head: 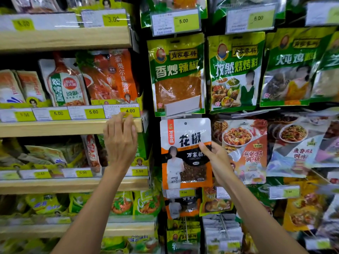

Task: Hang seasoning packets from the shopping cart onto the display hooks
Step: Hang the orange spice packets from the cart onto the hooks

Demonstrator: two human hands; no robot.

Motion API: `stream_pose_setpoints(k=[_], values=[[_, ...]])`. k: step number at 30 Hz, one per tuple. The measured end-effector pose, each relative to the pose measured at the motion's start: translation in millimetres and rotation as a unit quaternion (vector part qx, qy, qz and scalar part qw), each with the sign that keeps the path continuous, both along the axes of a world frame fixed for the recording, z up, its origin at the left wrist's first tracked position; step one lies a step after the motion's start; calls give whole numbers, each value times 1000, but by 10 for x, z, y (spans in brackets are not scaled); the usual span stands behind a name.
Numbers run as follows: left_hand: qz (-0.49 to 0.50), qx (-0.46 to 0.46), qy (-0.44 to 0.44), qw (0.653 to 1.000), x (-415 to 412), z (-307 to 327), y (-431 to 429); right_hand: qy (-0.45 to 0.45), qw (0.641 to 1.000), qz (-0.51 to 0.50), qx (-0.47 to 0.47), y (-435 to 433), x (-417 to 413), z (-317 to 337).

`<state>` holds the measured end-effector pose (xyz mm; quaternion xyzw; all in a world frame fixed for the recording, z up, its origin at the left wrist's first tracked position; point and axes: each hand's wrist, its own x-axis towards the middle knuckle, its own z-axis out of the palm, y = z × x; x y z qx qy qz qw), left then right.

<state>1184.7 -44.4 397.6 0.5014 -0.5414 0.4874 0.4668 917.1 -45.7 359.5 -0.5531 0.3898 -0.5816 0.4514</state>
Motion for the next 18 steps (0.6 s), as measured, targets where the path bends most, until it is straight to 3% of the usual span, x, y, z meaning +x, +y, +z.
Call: stream_pose_setpoints(k=[18], values=[[-63,-2,-5,998,35,-10,-15,34,995,-94,30,-490,277,142]])
